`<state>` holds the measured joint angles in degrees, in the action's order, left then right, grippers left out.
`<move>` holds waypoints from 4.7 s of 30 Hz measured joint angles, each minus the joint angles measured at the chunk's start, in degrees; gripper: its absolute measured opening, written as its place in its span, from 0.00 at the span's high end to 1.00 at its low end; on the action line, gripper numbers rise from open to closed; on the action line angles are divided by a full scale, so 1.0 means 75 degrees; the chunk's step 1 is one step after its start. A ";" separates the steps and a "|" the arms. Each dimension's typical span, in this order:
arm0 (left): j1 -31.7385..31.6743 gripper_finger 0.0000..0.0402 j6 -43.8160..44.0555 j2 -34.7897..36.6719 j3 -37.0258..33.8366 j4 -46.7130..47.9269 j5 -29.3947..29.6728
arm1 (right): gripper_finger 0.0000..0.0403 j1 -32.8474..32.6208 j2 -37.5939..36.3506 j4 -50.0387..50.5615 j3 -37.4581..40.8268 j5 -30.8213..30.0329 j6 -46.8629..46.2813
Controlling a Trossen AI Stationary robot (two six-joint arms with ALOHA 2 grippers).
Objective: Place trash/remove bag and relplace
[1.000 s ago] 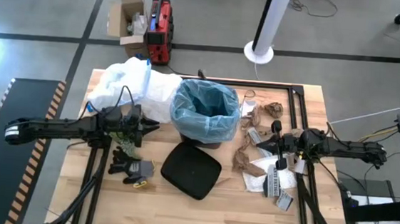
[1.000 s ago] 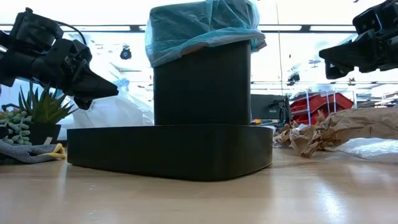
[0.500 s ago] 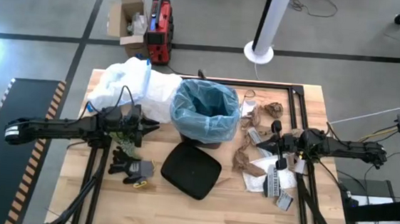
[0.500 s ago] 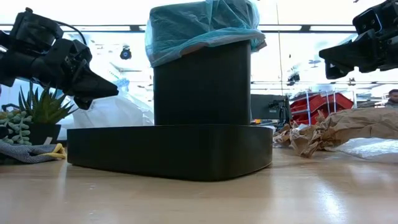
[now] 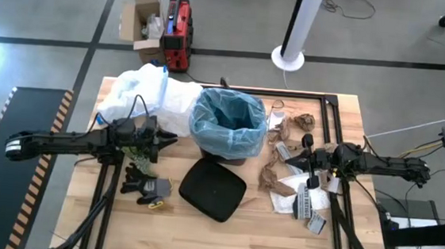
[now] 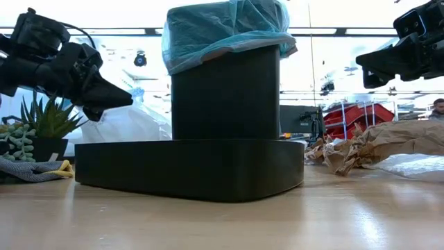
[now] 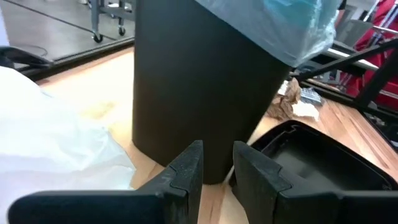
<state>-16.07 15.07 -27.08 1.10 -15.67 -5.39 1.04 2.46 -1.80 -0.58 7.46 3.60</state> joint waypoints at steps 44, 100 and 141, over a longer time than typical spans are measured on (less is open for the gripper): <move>0.2767 0.70 -0.1209 -0.1915 0.1215 -0.1134 0.3078 | 1.00 -0.0001 0.0003 0.0000 -0.0003 0.0000 0.0000; 0.7376 0.55 0.6912 -0.6330 0.6753 0.8795 0.6135 | 1.00 -0.0001 0.0045 -0.0015 -0.0003 0.0003 0.0012; 0.6477 0.43 0.4517 -0.5154 0.4960 0.5556 0.7774 | 0.56 -0.1973 0.4793 0.0813 -0.2766 -0.0491 -0.1982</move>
<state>32.51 48.95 -65.73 38.30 26.00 52.91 -13.76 38.41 4.29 -21.33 3.78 -11.27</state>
